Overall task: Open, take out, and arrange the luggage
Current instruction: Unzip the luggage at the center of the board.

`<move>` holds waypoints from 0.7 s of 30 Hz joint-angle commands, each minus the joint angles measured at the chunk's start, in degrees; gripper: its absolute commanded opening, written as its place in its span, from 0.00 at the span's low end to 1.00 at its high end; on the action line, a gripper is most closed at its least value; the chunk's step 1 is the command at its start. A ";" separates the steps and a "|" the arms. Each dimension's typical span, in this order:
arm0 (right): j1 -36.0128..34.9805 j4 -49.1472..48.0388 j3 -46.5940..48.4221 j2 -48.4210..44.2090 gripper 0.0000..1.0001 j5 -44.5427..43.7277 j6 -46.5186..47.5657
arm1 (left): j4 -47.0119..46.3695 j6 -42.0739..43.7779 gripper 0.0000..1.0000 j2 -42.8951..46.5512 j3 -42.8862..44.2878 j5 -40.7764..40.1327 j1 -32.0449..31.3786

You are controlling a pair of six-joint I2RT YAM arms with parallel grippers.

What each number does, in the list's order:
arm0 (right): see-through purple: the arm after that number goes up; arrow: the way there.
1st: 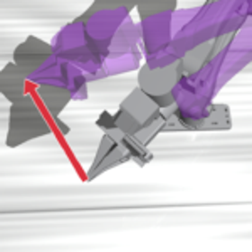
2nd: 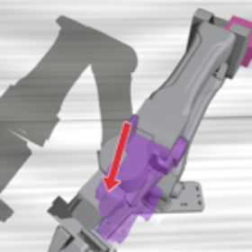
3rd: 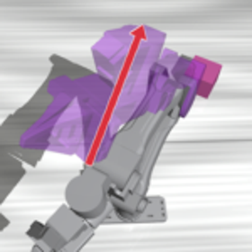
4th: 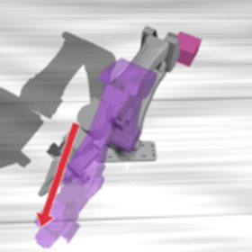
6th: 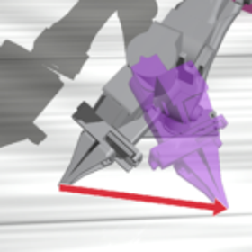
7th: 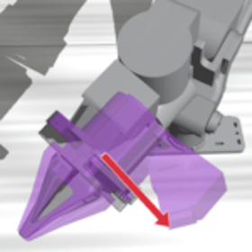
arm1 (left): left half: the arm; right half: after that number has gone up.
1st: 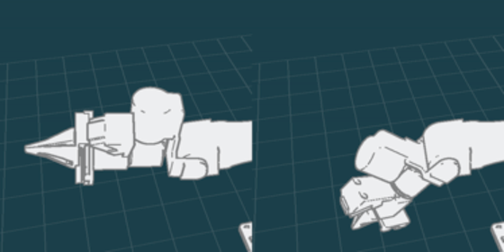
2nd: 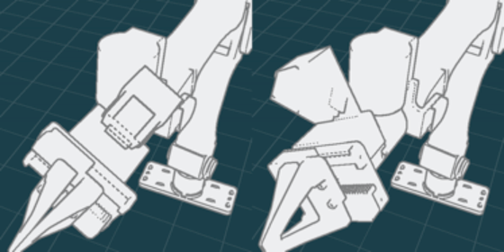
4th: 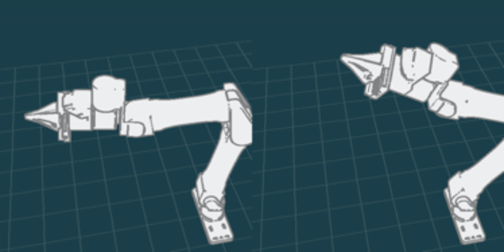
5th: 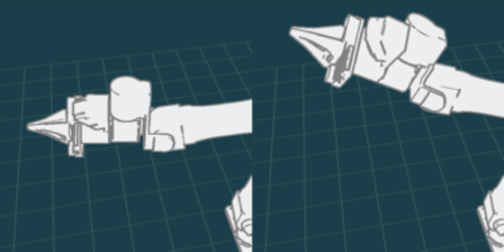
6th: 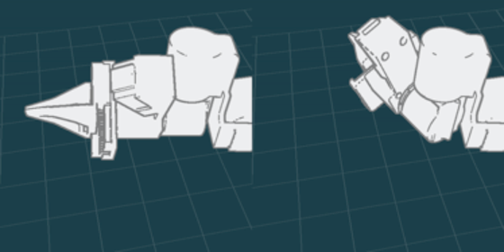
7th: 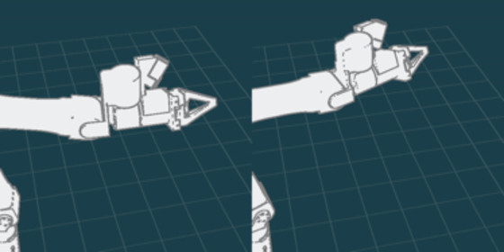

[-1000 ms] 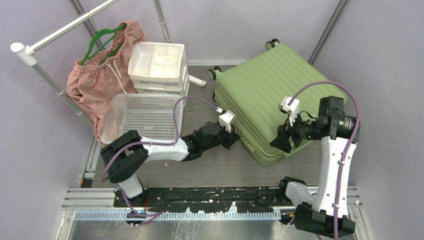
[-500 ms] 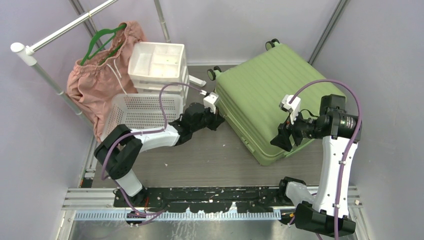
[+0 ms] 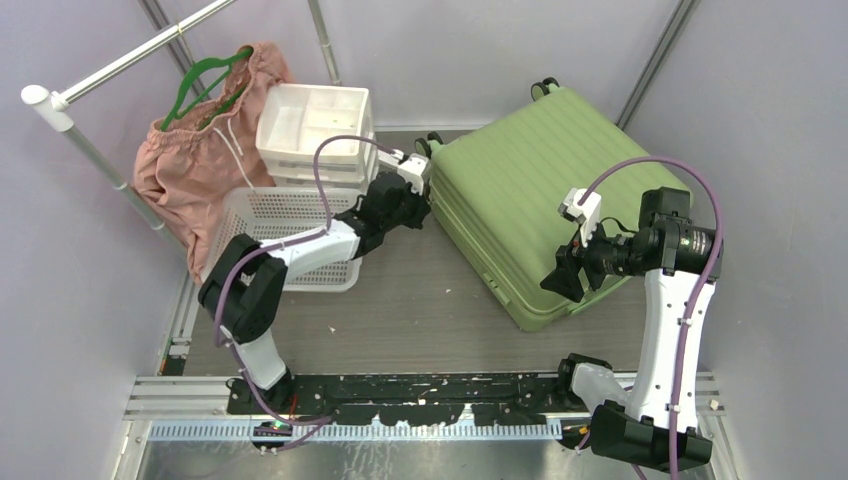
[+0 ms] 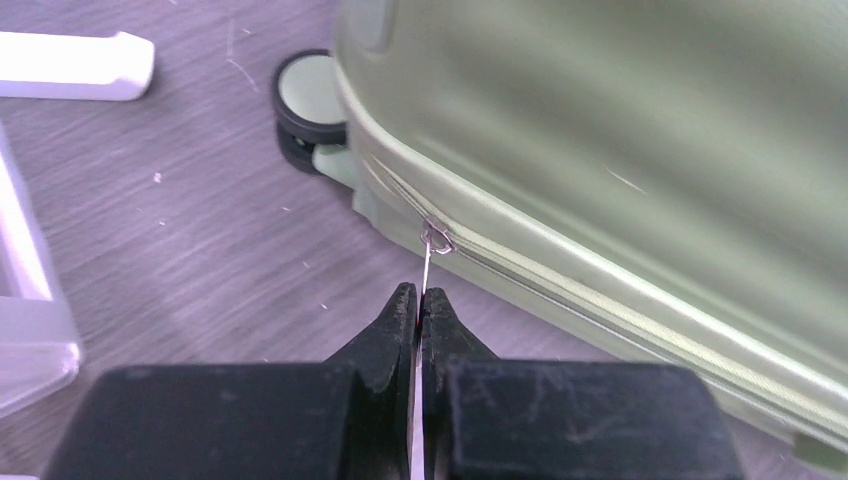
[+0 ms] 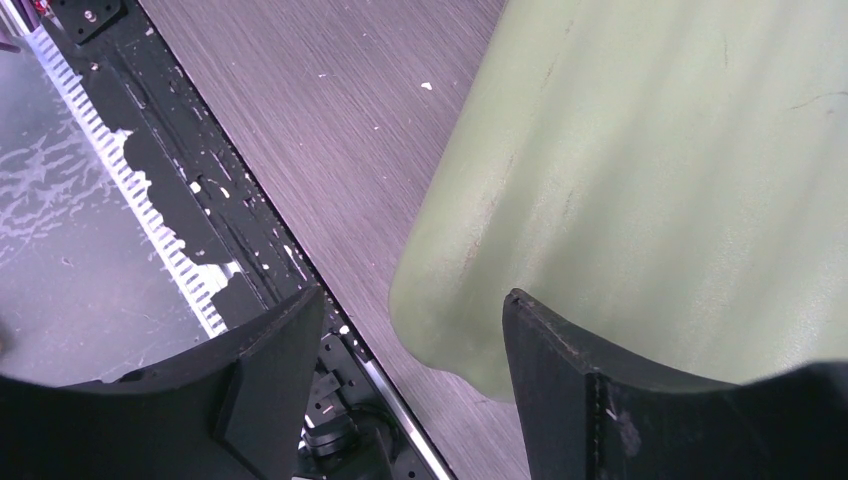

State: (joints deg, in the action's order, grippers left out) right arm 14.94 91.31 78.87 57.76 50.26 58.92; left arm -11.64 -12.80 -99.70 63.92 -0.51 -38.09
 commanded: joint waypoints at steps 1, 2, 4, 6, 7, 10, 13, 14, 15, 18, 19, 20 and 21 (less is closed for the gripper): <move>-0.34 1.33 0.92 -0.14 0.71 1.25 -0.38 | 3.88 2.09 0.00 -2.08 4.20 -9.41 4.44; -0.33 1.33 0.94 -0.11 0.71 1.20 -0.30 | 4.02 2.08 0.00 -2.54 4.92 -9.46 4.62; -0.33 1.33 1.18 -0.02 0.71 1.16 -0.29 | 4.52 2.07 0.00 -3.49 6.66 -9.93 4.83; -0.35 1.34 1.41 0.02 0.71 1.16 -0.29 | 5.14 1.99 0.00 -4.40 8.31 -10.29 4.98; -0.33 1.42 1.53 -0.01 0.71 1.09 -0.29 | 5.44 1.99 0.00 -4.83 9.47 -10.37 5.02; -0.33 1.54 2.02 0.24 0.72 1.00 -0.29 | 7.02 1.68 0.00 -6.12 12.03 -11.24 5.05; -0.35 1.74 2.36 0.35 0.71 0.94 -0.28 | 7.99 1.35 0.01 -7.02 13.79 -11.87 5.19; -0.34 1.75 2.46 0.41 0.72 0.85 -0.29 | 8.52 1.29 0.02 -7.21 14.43 -11.88 5.26; -0.35 1.77 2.51 0.47 0.72 0.83 -0.33 | 9.30 1.22 0.03 -7.38 15.05 -11.96 5.30; -0.33 1.77 2.82 0.70 0.72 0.81 -0.38 | 11.33 0.63 0.19 -6.84 16.35 -11.80 5.31; -0.35 1.69 2.88 0.81 0.72 0.81 -0.38 | 11.45 0.02 0.24 -5.93 16.13 -11.48 5.30; -0.35 1.68 2.99 0.93 0.72 0.80 -0.45 | 11.46 -0.69 0.29 -4.78 15.63 -10.92 5.30; -0.35 1.69 3.04 0.99 0.72 0.85 -0.47 | 11.46 -1.32 0.33 -3.14 14.29 -10.19 5.28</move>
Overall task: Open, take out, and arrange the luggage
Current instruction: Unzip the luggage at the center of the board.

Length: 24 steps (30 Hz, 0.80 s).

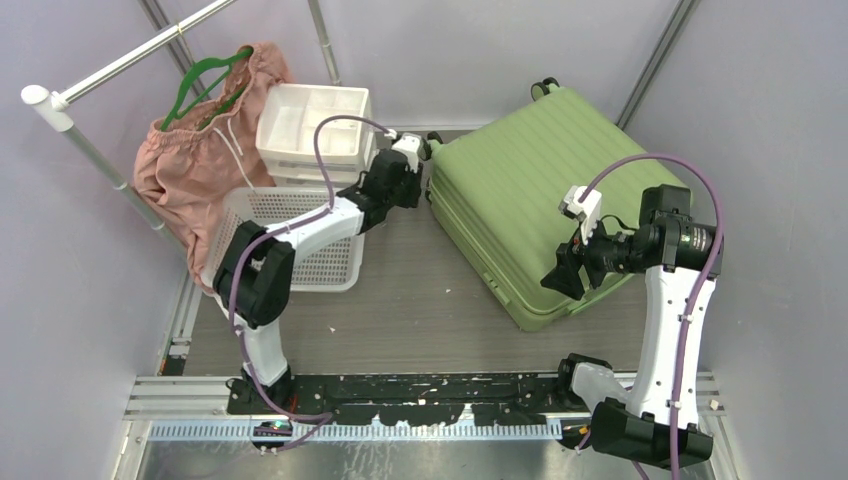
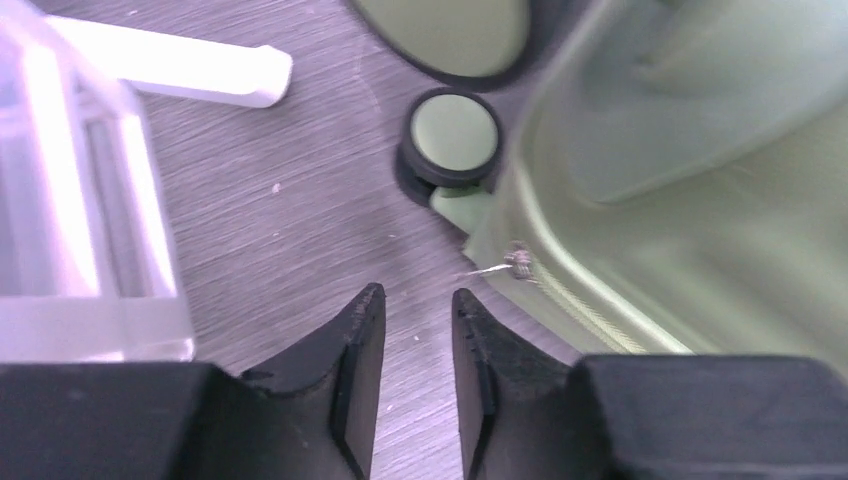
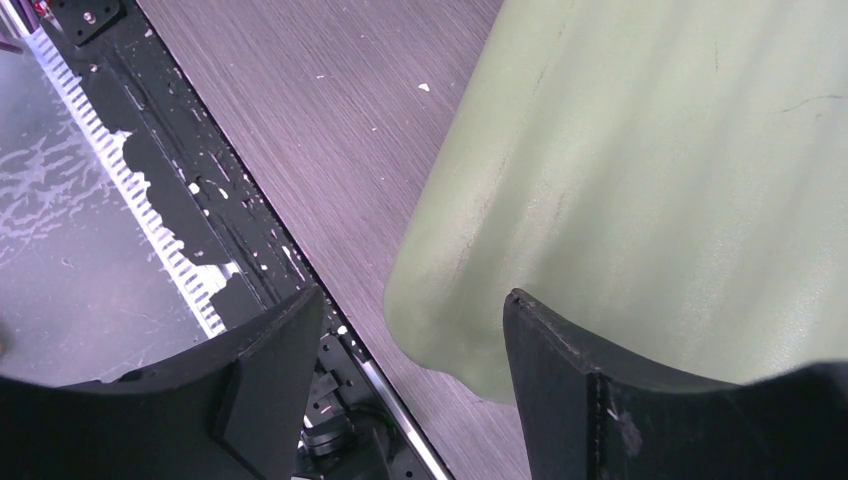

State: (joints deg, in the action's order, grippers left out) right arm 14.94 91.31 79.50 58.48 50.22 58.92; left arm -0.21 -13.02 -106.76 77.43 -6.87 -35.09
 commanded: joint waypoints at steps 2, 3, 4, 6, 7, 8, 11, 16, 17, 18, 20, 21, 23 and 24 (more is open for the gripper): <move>-0.35 1.68 2.74 0.61 0.72 1.20 -0.54 | -0.18 -2.52 0.41 7.62 -1.60 -2.43 1.96; -0.28 1.77 3.02 0.71 0.72 1.46 -0.63 | -0.42 -3.13 0.45 9.60 -2.90 -0.80 1.78; -0.34 1.77 3.29 0.92 0.72 1.80 -0.71 | -0.81 -3.80 0.49 11.22 -4.15 0.90 1.63; -0.31 1.85 3.85 1.34 0.72 2.51 -0.94 | -1.57 -5.95 0.56 14.49 -6.11 3.79 1.54; -0.30 1.90 4.08 1.45 0.72 2.90 -1.10 | -2.67 -7.05 0.59 16.24 -7.01 4.96 1.52; -0.32 1.86 4.31 1.68 0.72 3.37 -1.23 | -4.16 -8.30 0.61 17.52 -8.04 6.01 1.57; -0.35 1.77 4.52 1.98 0.72 4.40 -1.67 | -10.97 -13.72 0.73 20.21 -10.94 6.56 1.59; -0.58 1.04 4.46 2.38 0.72 5.22 -2.84 | -23.41 -28.06 0.96 19.72 -12.72 -2.70 1.66; -0.60 0.87 4.48 2.41 0.72 5.24 -3.03 | -25.44 -30.90 0.96 18.85 -12.54 -4.81 1.62; -0.60 0.69 4.44 2.35 0.72 5.31 -3.24 | -27.25 -34.73 0.97 17.68 -12.25 -6.55 1.61; -0.63 0.44 4.43 2.30 0.72 5.33 -3.49 | -29.84 -41.36 0.98 15.08 -11.22 -9.74 1.65; -0.69 0.29 4.41 2.29 0.72 5.33 -3.56 | -30.39 -44.44 0.98 13.81 -10.68 -11.02 1.62; -0.70 0.14 4.26 2.39 0.72 5.20 -3.54 | -31.86 -50.15 0.98 11.18 -10.06 -13.47 1.50; -0.68 0.14 4.20 2.50 0.72 5.08 -3.50 | -32.55 -52.07 0.98 10.21 -9.79 -14.69 1.40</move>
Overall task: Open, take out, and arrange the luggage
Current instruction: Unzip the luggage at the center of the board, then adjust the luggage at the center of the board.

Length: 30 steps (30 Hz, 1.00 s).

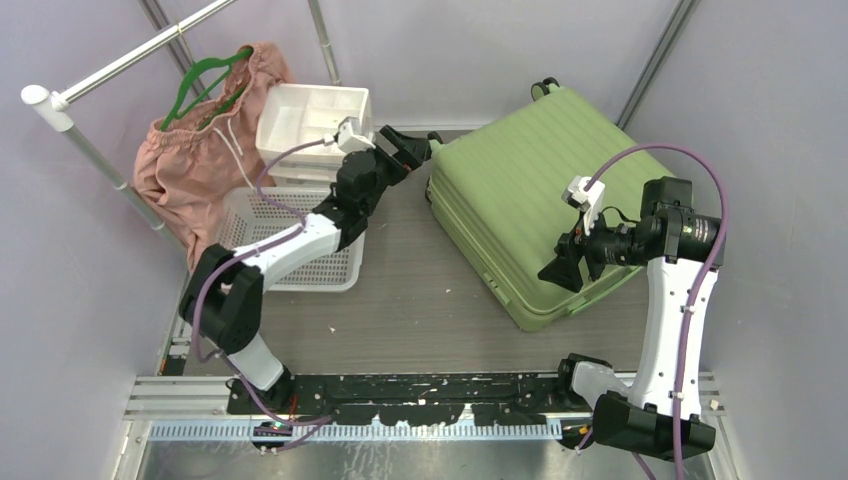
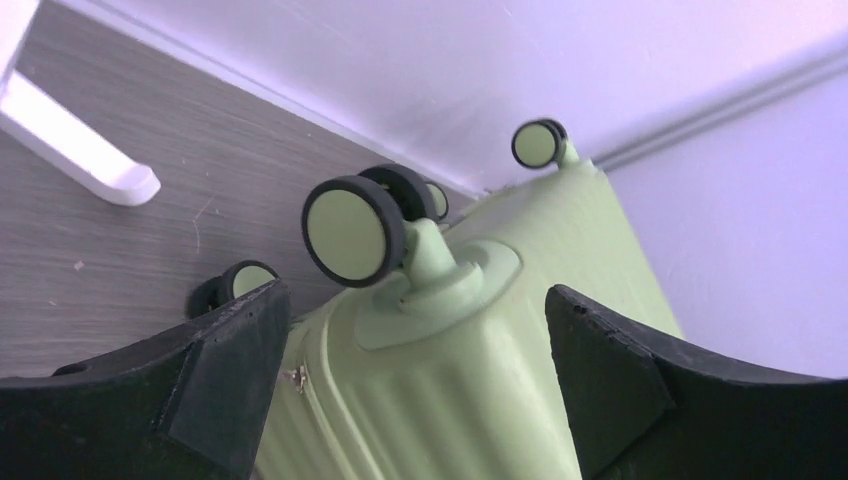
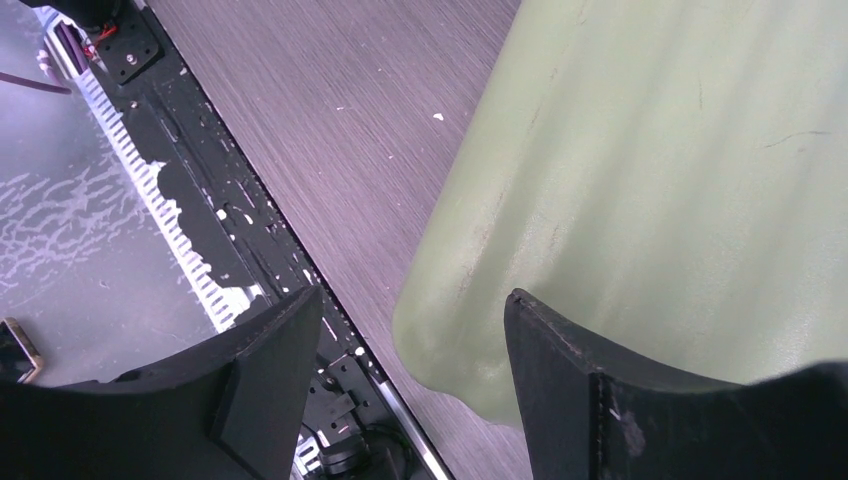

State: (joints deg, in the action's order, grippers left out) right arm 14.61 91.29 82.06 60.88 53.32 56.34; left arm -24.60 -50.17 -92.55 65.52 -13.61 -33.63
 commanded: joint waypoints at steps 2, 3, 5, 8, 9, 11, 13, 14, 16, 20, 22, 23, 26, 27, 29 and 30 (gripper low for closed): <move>-0.40 0.12 1.38 0.27 0.72 1.88 -0.76 | -7.97 -18.40 0.98 -5.59 2.84 -10.45 -0.41; -0.44 0.02 1.21 0.30 0.72 1.80 -0.64 | -7.29 -19.86 0.99 -6.38 3.35 -11.55 -0.54; -0.47 -0.08 0.96 0.43 0.72 1.83 -0.48 | -7.09 -22.39 0.99 -8.32 4.35 -12.82 -0.81; -0.52 -0.18 0.73 0.67 0.72 1.79 -0.35 | -8.26 -26.48 0.99 -11.73 6.14 -13.20 -0.83; -0.48 -0.21 0.74 0.73 0.72 1.79 -0.27 | -8.50 -27.46 0.99 -12.90 7.03 -13.20 -0.83; -0.52 -0.23 0.64 0.83 0.72 1.63 -0.18 | -9.19 -29.15 0.99 -15.07 8.96 -12.94 -0.92; -0.51 -0.23 0.39 0.84 0.72 1.40 0.06 | -9.28 -30.30 0.95 -16.95 11.03 -12.56 -0.99; -0.51 -0.23 0.19 0.81 0.72 1.23 0.15 | -9.00 -30.77 0.92 -17.63 11.91 -12.46 -0.95; -0.46 -0.23 -0.02 0.79 0.73 1.02 0.34 | -8.33 -31.74 0.88 -18.59 13.45 -12.47 -0.93; -0.53 -0.07 -0.19 0.93 0.73 0.95 0.52 | -8.17 -33.69 0.77 -20.55 15.18 -12.05 -1.05; -0.52 0.07 -0.25 0.90 0.73 0.91 0.61 | -8.27 -34.55 0.72 -21.30 15.66 -11.77 -1.13; -0.47 0.13 -0.33 0.81 0.73 0.91 0.62 | -8.26 -34.82 0.71 -21.60 15.95 -11.63 -1.22; -0.53 0.47 -0.60 0.36 0.73 0.86 0.69 | -8.25 -35.70 0.72 -22.59 16.56 -11.00 -1.53; -0.49 0.54 -0.59 0.13 0.72 0.72 0.77 | -8.46 -36.10 0.73 -22.92 16.81 -10.51 -1.56; -0.54 0.86 -0.46 -0.15 0.73 0.36 0.79 | -8.94 -36.62 0.76 -23.40 16.75 -9.14 -1.69; -0.49 1.03 -0.27 -0.29 0.73 0.18 0.87 | -8.93 -36.68 0.78 -23.21 16.28 -8.74 -1.96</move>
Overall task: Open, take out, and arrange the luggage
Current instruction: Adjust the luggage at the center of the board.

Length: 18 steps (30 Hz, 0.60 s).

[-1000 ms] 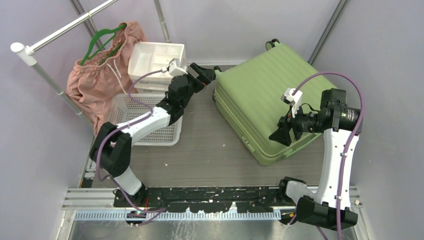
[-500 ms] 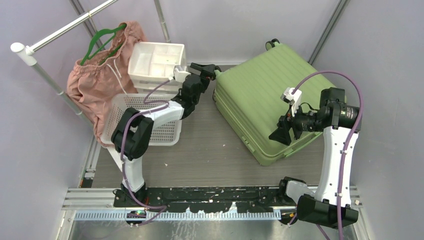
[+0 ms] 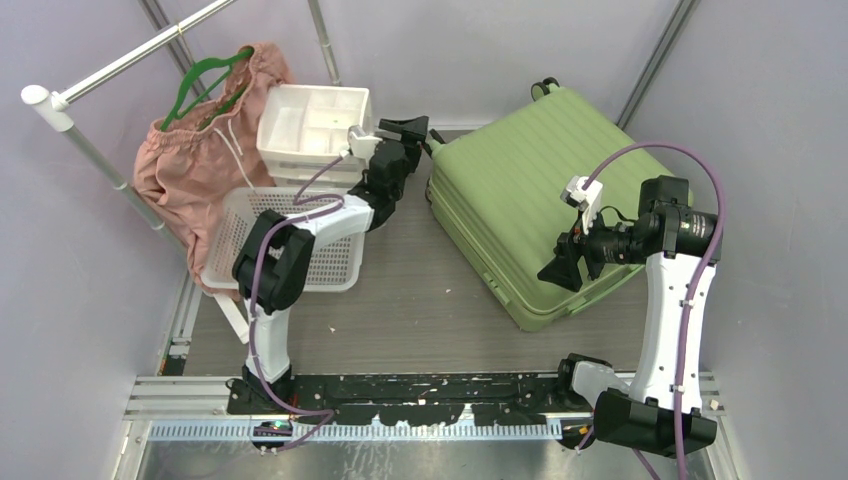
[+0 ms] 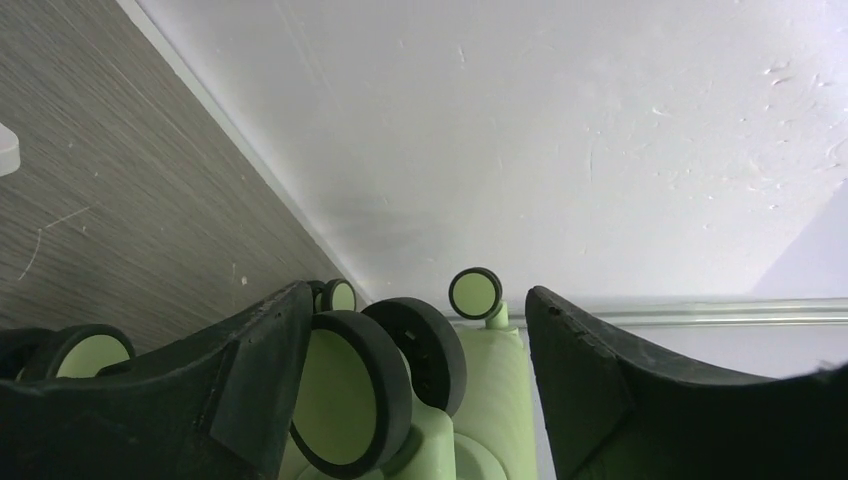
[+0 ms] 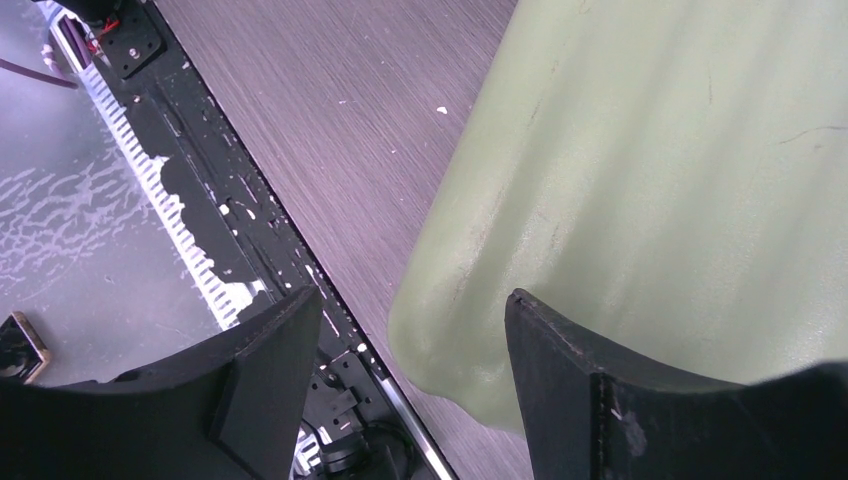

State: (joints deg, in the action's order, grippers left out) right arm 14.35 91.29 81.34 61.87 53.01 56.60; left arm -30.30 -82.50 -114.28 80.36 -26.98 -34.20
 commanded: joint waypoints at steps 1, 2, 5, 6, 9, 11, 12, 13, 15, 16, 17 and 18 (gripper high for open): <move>-0.32 1.20 0.50 -1.58 0.73 0.48 0.68 | -3.12 -4.46 0.81 -1.09 0.51 4.56 -1.59; -0.23 1.42 0.52 -1.86 0.73 0.55 0.75 | -3.14 -4.62 0.82 -0.57 -0.71 4.15 -1.95; -0.22 1.65 0.81 -1.99 0.73 1.00 0.79 | -3.54 -5.56 0.84 0.93 -4.44 3.10 -2.41; -0.30 1.81 0.99 -1.99 0.73 1.11 0.84 | -3.68 -6.00 0.84 1.33 -5.51 3.06 -2.50; -0.23 2.16 1.15 -1.66 0.73 1.21 1.01 | -3.96 -6.28 0.85 2.43 -7.84 2.29 -2.90; -0.33 2.07 1.01 -1.69 0.74 1.34 0.96 | -4.08 -6.61 0.85 2.48 -8.24 2.25 -2.92; -0.30 2.07 0.95 -1.64 0.74 1.50 0.97 | -4.31 -6.66 0.85 2.35 -8.09 2.47 -2.96; -0.37 2.16 1.00 -1.50 0.74 1.60 0.97 | -4.21 -6.70 0.85 2.10 -7.64 2.86 -2.98; -0.33 2.29 1.19 -1.29 0.74 1.70 0.97 | -3.31 -6.96 0.85 1.61 -6.88 2.72 -3.26; -0.31 2.31 1.23 -1.24 0.74 1.74 0.97 | -3.09 -7.02 0.85 1.35 -6.49 2.45 -3.51; -0.35 2.32 1.07 -1.30 0.74 1.73 0.93 | -2.71 -7.31 0.85 1.02 -6.18 2.32 -3.82; -0.29 2.32 0.94 -1.41 0.74 1.81 0.87 | -2.54 -7.59 0.85 0.66 -5.84 2.22 -3.98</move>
State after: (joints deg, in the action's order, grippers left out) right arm 14.31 91.33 81.34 60.75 53.06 56.86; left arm -35.40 -81.87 -111.83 74.48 -27.05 -35.05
